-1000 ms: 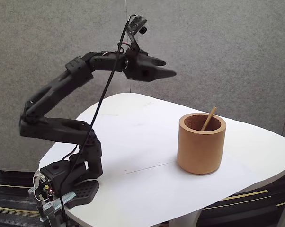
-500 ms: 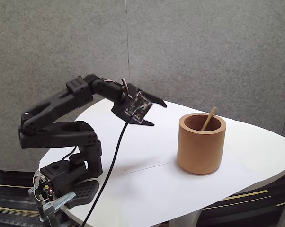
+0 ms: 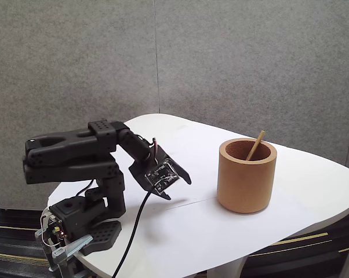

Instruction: Grab the pen and put it in the pen holder.

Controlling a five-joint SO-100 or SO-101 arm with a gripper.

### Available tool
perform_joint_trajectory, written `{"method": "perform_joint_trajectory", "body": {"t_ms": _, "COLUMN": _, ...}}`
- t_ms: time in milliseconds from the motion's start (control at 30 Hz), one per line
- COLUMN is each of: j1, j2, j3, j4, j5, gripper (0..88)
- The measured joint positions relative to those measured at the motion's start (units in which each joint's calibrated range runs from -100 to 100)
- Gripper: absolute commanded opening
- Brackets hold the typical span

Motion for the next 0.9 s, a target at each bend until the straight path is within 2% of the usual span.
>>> {"method": "perform_joint_trajectory", "body": {"t_ms": 167, "j1": 0.00, "j2": -0.08, "j3": 2.98, "j4": 0.00, "j5": -0.05, "gripper": 26.7}}
{"method": "perform_joint_trajectory", "body": {"t_ms": 400, "j1": 0.66, "j2": -0.59, "j3": 3.07, "j4": 0.00, "j5": -2.59, "gripper": 26.7}}
{"method": "perform_joint_trajectory", "body": {"t_ms": 900, "j1": 0.59, "j2": -0.59, "j3": 3.07, "j4": 0.00, "j5": -2.59, "gripper": 26.7}}
